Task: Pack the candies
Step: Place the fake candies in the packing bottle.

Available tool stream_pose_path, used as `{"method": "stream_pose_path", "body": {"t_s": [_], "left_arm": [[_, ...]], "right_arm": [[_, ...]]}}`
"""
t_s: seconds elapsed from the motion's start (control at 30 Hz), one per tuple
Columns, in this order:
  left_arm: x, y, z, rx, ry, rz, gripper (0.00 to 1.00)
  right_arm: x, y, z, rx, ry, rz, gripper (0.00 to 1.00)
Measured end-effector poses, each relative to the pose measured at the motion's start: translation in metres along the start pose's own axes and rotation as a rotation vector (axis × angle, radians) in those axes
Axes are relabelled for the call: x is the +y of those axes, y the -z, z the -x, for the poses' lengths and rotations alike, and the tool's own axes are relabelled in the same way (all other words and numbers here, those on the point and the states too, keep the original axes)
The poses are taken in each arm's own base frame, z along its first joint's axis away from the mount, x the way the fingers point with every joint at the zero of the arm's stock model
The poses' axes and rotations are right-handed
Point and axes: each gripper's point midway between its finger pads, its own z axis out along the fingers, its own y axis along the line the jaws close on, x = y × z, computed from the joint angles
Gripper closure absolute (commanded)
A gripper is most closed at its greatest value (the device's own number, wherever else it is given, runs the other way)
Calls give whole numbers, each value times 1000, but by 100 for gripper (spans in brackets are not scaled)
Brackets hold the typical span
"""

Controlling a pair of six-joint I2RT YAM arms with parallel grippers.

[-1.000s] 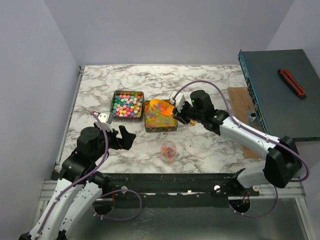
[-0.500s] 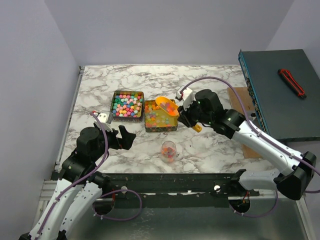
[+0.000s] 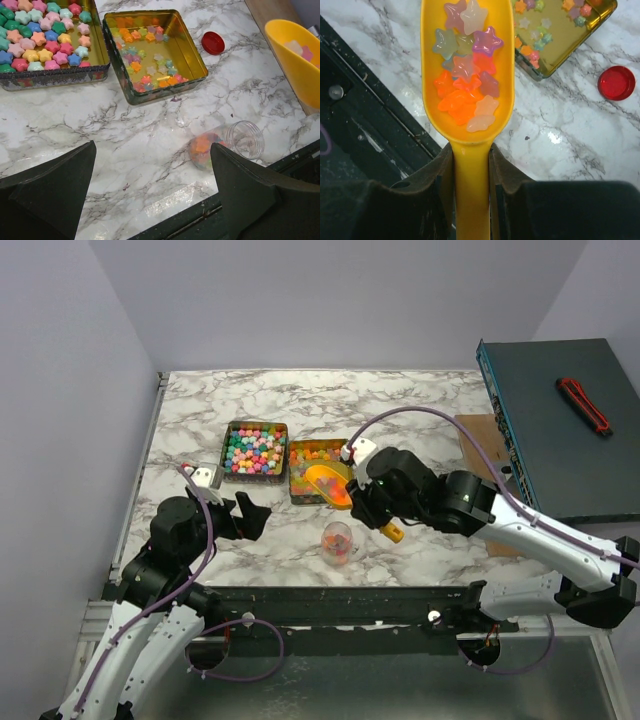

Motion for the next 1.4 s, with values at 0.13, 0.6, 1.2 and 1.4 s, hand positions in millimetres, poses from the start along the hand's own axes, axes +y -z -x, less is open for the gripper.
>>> {"method": "stream_pose_path", "body": {"t_s": [0.13, 0.6, 1.2, 1.4], "left_arm": [[0, 1, 1, -7, -1, -2, 1], [-2, 4, 4, -27, -3, -12, 1], [-3, 6, 6, -36, -4, -16, 1], [-3, 6, 6, -36, -4, -17, 1]], "right_arm": [[18, 15, -10, 47, -7, 2, 99], [58, 40, -73, 331, 10, -16, 99], [57, 50, -100, 483, -26, -63, 99], [62, 45, -105, 518, -37, -65, 99]]}}
